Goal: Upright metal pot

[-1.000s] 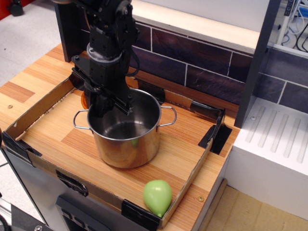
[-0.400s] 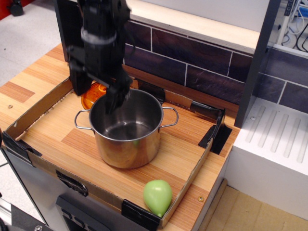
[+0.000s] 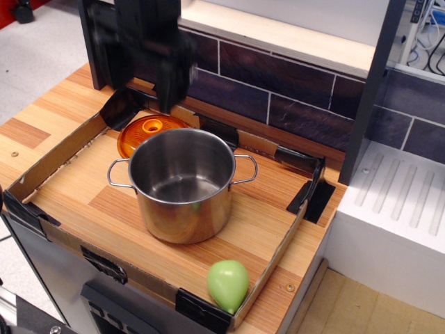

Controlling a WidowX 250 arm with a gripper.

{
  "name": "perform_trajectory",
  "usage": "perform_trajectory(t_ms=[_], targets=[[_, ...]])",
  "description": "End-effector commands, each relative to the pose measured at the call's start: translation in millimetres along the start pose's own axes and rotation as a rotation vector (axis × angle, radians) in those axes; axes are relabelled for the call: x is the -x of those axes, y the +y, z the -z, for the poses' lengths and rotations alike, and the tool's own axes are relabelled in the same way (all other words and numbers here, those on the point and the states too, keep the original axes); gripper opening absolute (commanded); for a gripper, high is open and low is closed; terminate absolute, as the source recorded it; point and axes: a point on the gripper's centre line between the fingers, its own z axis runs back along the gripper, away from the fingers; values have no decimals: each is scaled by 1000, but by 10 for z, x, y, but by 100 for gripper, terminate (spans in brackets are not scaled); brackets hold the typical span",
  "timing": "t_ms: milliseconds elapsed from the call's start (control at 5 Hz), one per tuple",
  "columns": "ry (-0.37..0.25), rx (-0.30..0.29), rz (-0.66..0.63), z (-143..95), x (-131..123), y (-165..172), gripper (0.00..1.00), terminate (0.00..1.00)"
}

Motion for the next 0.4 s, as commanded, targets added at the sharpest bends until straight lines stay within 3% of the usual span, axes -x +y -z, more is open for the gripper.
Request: perform_trajectory(t_ms=[0,200], targets=[[-89,21,15,-350,-17,84,100,0],[-89,21,15,-350,-17,84,100,100]])
